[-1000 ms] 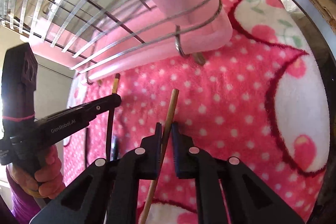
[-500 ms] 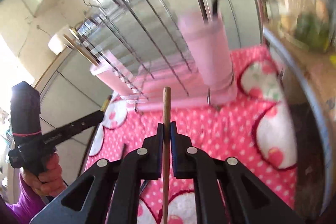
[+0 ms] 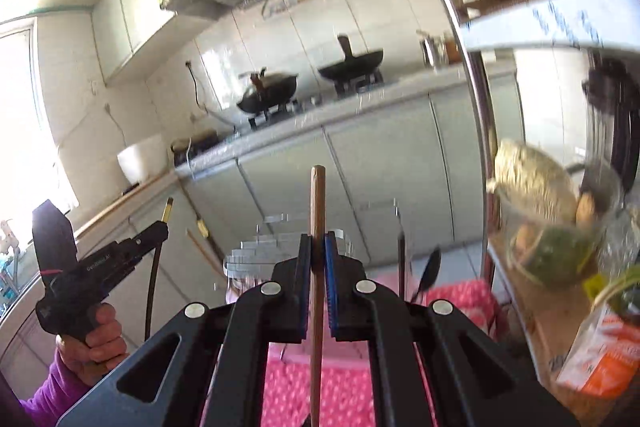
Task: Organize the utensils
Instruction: 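Lift both chopsticks up and carry them over the pink cup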
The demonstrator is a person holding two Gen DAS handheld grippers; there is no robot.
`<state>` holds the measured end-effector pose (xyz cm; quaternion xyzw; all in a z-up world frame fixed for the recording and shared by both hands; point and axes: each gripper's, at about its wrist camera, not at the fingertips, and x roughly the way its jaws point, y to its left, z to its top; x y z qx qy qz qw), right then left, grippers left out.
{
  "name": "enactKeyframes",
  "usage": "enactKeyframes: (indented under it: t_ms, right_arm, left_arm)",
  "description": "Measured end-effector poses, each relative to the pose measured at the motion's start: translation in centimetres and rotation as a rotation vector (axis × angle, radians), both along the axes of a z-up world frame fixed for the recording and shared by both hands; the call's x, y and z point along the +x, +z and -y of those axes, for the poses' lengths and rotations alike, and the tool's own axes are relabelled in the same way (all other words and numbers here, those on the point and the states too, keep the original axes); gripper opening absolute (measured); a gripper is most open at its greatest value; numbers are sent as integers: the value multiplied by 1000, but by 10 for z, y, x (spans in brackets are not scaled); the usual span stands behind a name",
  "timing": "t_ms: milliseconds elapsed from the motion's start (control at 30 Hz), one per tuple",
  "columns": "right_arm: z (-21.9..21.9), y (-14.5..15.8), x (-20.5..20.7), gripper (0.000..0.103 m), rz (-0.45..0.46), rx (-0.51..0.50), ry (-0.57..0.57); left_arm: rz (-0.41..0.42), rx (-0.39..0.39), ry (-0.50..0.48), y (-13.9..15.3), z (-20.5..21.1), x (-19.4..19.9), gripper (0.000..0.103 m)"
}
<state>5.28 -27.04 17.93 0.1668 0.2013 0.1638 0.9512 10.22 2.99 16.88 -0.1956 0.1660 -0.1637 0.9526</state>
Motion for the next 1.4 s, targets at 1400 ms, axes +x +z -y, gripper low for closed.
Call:
enactKeyframes:
  t_ms: [1400]
  right_arm:
    - [-3, -28, 79, 6, 183, -185, -176]
  left_arm:
    - [542, 40, 400, -10, -15, 57, 5]
